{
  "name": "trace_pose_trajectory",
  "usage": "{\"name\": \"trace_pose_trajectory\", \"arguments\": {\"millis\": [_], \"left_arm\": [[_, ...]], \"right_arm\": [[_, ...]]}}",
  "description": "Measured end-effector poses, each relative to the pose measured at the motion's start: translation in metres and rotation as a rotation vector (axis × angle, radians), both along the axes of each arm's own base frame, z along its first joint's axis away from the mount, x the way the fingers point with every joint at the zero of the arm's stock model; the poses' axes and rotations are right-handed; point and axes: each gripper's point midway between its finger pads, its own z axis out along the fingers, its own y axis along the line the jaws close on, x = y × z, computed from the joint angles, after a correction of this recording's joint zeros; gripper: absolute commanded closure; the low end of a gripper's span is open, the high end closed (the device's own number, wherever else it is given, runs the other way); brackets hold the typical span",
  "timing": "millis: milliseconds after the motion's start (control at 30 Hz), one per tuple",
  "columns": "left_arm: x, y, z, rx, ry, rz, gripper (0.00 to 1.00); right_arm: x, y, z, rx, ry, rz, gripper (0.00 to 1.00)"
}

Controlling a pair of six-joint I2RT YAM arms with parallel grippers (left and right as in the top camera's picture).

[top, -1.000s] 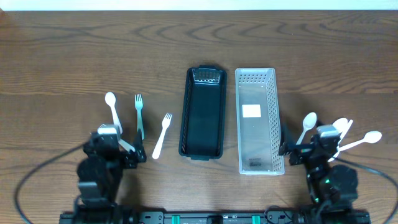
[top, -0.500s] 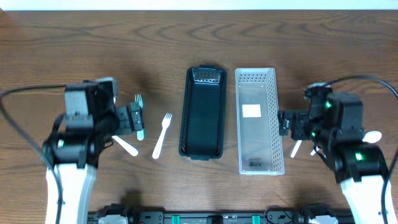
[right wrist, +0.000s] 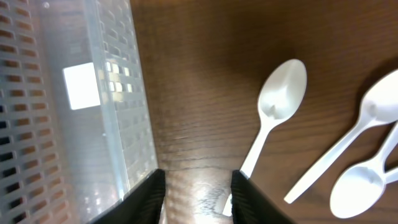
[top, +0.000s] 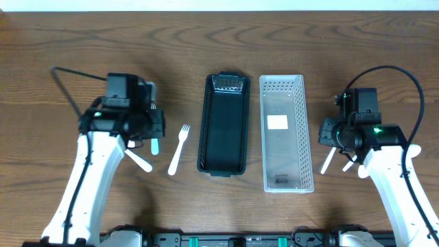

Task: Pack container
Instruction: 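Raise both grippers and move them beside the two containers, then push black tray right with left gripper, white basket left with right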

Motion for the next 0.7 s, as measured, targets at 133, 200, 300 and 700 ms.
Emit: {"name": "trace_pose_trajectory", "arguments": {"millis": [133, 200, 300, 700], "left_arm": [[0.001, -0.015, -0.015, 0.003, 0.041, -0.054, 0.94], [0.0, -0.02, -0.022, 0.007, 0.062, -0.072, 0.94], [-0.002, -0.025, -0.034, 0.013, 0.103, -0.091, 0.94], [-0.01, -0.046, -0.051, 0.026, 0.162, -0.161, 0.94]], "right_arm": [[-0.002, -0.003, -0.005, -0.014, 0.022, -0.012, 0.79], [-0.003, -0.004, -0.009, -0.018, 0.041, -0.013, 0.8], [-0.004, -0.004, -0.017, -0.023, 0.074, -0.014, 0.8], [-0.005, 0.002, -0.056, 0.003, 0.203, 0.013, 0.76]]}}
